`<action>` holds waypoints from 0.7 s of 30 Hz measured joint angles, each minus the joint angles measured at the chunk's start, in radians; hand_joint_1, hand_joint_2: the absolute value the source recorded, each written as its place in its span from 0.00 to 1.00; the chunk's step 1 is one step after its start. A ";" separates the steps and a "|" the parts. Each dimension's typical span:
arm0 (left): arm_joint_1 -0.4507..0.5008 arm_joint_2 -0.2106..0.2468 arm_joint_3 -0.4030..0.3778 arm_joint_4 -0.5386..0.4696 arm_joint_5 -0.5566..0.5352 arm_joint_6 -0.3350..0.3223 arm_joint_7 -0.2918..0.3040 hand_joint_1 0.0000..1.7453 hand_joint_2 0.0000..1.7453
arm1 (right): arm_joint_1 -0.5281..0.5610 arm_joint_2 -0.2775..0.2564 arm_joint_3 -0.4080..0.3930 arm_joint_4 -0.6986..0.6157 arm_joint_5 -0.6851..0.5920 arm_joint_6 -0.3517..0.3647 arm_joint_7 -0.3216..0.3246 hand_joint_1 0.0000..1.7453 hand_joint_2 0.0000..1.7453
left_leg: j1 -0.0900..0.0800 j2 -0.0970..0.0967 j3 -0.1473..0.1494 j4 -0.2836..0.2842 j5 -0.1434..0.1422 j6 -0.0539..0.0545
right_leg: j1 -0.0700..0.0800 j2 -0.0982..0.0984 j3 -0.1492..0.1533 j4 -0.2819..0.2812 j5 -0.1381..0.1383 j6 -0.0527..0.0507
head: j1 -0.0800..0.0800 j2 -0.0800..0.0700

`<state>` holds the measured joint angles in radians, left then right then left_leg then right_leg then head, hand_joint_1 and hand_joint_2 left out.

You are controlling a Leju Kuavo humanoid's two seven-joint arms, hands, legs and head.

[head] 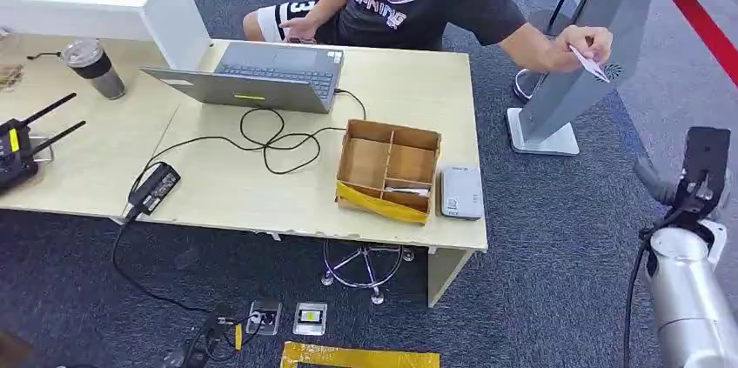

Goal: Pass the card to the sensor for recognition and then transmit it.

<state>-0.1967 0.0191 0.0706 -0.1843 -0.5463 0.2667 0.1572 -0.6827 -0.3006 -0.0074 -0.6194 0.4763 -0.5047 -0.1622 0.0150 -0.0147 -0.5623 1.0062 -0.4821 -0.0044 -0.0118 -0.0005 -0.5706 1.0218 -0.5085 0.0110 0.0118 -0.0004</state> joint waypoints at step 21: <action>-0.033 0.008 0.000 0.000 -0.046 -0.030 0.000 0.00 1.00 | -0.024 0.171 0.244 -0.646 0.539 0.180 -0.026 0.00 1.00 | 0.002 -0.001 0.000 -0.001 0.001 -0.002 | 0.002 0.000 0.000 0.001 0.000 0.000 | 0.000 0.000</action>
<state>-0.2296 0.0267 0.0702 -0.1843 -0.5924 0.2365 0.1572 -0.7070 -0.1298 0.2368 -1.2653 1.0158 -0.3243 -0.1884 0.0172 -0.0161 -0.5623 1.0057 -0.4808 -0.0063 -0.0093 -0.0010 -0.5706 1.0224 -0.5086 0.0108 0.0114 -0.0004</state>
